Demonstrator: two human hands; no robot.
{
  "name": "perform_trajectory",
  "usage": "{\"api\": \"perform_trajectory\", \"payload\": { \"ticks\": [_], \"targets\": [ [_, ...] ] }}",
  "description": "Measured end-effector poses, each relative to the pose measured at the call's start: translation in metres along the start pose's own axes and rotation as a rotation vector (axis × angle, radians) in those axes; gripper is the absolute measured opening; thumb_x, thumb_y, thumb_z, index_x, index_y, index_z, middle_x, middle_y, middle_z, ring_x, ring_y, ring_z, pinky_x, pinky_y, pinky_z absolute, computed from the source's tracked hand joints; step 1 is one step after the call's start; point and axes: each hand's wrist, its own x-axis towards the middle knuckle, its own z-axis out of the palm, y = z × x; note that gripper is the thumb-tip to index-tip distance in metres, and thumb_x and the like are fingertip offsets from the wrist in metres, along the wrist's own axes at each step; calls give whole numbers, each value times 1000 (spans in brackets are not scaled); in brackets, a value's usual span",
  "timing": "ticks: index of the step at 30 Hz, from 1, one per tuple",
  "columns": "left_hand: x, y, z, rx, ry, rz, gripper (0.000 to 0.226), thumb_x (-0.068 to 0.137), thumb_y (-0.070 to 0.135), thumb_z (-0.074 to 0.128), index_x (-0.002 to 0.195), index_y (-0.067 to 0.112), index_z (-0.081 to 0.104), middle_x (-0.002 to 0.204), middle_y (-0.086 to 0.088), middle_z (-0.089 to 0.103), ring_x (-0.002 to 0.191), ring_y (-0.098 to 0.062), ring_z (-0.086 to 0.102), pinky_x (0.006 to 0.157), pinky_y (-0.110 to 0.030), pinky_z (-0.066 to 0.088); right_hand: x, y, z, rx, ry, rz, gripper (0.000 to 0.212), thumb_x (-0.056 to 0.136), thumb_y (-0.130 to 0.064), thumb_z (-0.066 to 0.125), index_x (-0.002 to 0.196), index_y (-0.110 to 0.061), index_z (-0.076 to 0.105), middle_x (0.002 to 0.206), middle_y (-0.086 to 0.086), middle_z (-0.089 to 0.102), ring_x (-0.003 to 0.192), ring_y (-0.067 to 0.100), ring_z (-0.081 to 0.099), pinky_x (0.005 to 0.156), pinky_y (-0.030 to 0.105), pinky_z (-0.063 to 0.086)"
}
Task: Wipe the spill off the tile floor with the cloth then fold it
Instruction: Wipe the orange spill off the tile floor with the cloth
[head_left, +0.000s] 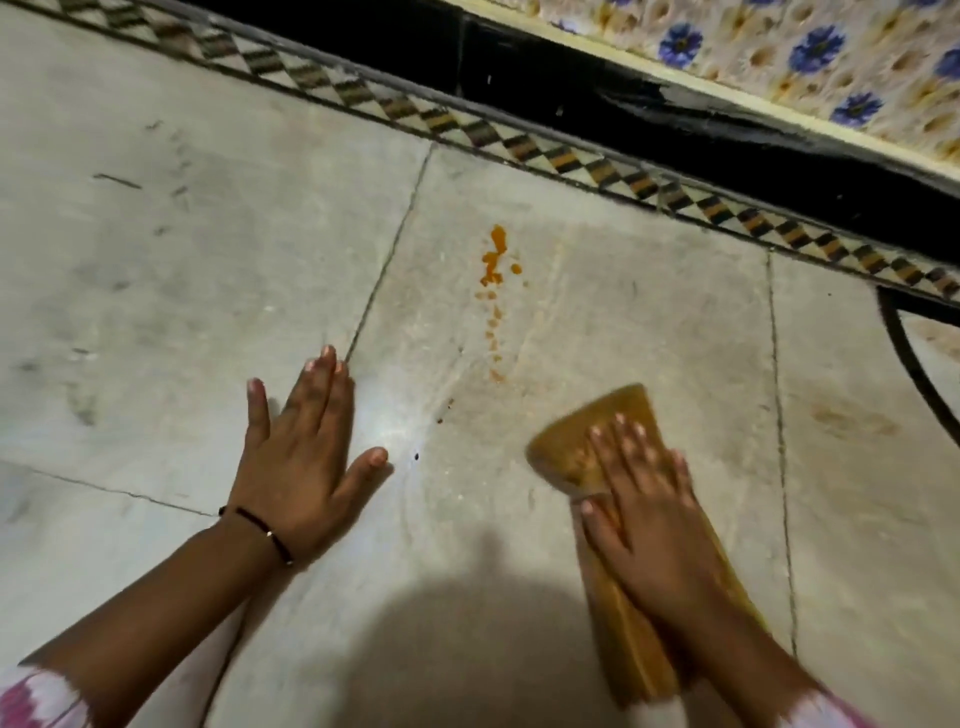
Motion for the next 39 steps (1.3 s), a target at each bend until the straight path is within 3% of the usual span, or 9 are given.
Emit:
{"api": "perform_trajectory", "payload": {
  "ticks": [3,6,10,13,20,25,29,33,39],
  "targets": [
    [12,2,3,51,27,21,86,90,66,4,150,5,13,158,-9,3,145,-21,8,113,-48,-15,-43,-36,13,50,30,23,76,87,-57,34,150,-17,25,157,7,17,145,24,16,114,48,13],
    [42,10,0,23,95,39,87,87,67,-1,150,6,6,157,-8,-2,145,-19,2,111,-46,-18,-42,-107,15,111,-5,-245,73,88,-60,37,150,-23,26,159,5,18,147,21,13,115,49,10],
    [60,0,9,-73,84,-49,84,86,62,0,150,9,2,158,-7,-5,146,-19,-2,111,-46,-19,51,-141,7,15,4,-435,68,87,-56,39,147,-25,32,156,2,26,146,18,16,117,46,4],
    [57,-5,14,-27,89,-48,82,89,60,3,150,6,9,158,-11,2,146,-23,4,112,-46,-15,112,-110,-8,-95,-39,-497,75,87,-60,39,151,-29,17,160,-4,13,147,15,8,118,46,1],
    [57,-1,19,57,74,-61,86,87,67,1,150,8,3,159,-7,-3,146,-19,-4,115,-46,-13,50,-20,-7,-26,19,-16,72,93,-61,16,153,-25,4,161,1,1,147,17,-2,119,43,2],
    [56,1,20,78,65,-80,85,88,65,9,150,7,6,159,-9,1,146,-22,-1,116,-47,-7,-74,22,7,-66,-117,-257,64,97,-52,13,153,-21,11,161,3,9,146,22,13,115,42,12],
    [56,3,20,79,57,-88,85,88,64,10,150,7,5,159,-10,1,146,-23,-2,117,-47,-5,-31,51,-8,81,-27,18,67,95,-54,15,153,-21,8,161,1,3,148,17,2,118,39,0],
    [57,4,18,83,55,-90,84,88,63,10,150,7,4,159,-10,0,146,-23,-3,117,-47,-5,73,15,-12,70,81,370,76,90,-53,14,153,-10,9,160,15,5,147,28,3,119,44,0],
    [57,4,19,73,63,-87,85,87,64,12,151,7,7,159,-10,3,146,-24,2,117,-47,-1,42,-118,8,85,115,-12,70,91,-37,40,151,-8,17,158,16,13,146,29,13,119,45,4]
  ]
}}
